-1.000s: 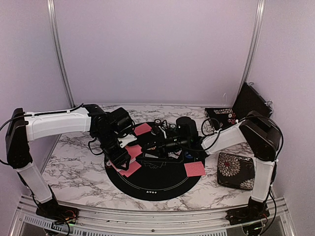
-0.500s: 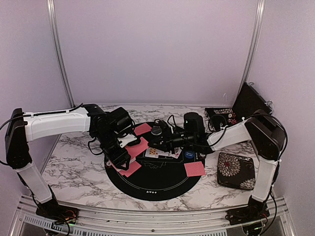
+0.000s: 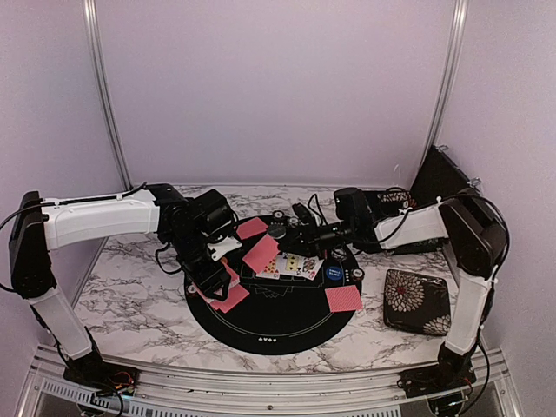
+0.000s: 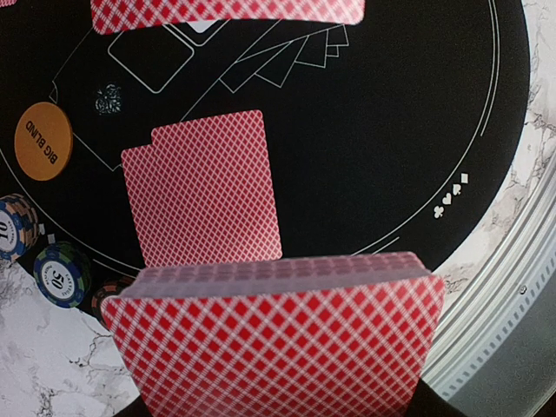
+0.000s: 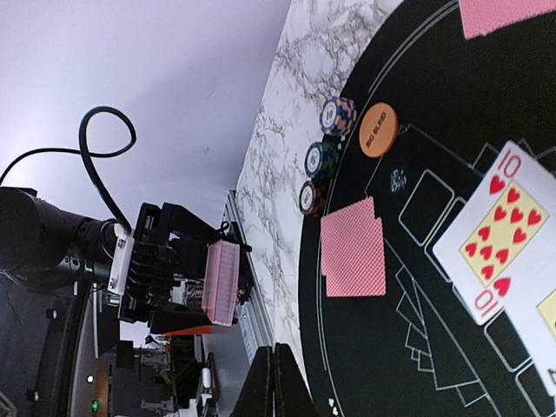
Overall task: Distribute texas hold em gaming equipment
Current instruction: Pick up the poker card from the face-down deck piles.
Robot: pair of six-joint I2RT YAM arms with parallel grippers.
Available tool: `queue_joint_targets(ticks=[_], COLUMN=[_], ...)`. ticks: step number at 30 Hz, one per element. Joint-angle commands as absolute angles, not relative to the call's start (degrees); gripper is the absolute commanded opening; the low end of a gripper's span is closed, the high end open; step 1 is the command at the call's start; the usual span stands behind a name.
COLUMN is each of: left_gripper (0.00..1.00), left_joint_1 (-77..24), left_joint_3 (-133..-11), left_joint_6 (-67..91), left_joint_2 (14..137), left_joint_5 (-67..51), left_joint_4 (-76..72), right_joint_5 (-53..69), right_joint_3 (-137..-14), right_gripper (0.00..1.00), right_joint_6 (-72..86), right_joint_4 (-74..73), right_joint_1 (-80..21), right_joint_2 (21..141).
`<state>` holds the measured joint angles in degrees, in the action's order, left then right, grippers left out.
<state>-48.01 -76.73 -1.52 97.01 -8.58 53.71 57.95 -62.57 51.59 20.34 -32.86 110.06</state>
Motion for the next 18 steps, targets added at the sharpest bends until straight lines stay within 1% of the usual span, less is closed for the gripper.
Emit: queue_joint_targets(ticks=[1, 8, 18], left_gripper=[0.55, 0.55, 0.55], left_joint_1=[-47.83, -47.85, -47.87], left_joint_3=[-76.60, -76.60, -76.34], left_joint_6=[-1.66, -1.76, -1.59], left_joint_2=[94.82, 94.72, 94.73], left_joint_5=[-9.23, -9.03, -9.23], left_joint_4=[53.07, 53.09, 52.99], right_joint_5=[59.76, 59.86, 58.99], right_joint_3=[-70.60, -81.65, -92.27], right_gripper=[0.00, 0.00, 0.00], right_joint_6=[39.43, 28.32, 21.39], right_joint_4=[8.07, -5.81, -16.32], right_joint_1=[-32.08, -31.99, -31.99], right_joint_2=[113.70, 121.23, 130.29])
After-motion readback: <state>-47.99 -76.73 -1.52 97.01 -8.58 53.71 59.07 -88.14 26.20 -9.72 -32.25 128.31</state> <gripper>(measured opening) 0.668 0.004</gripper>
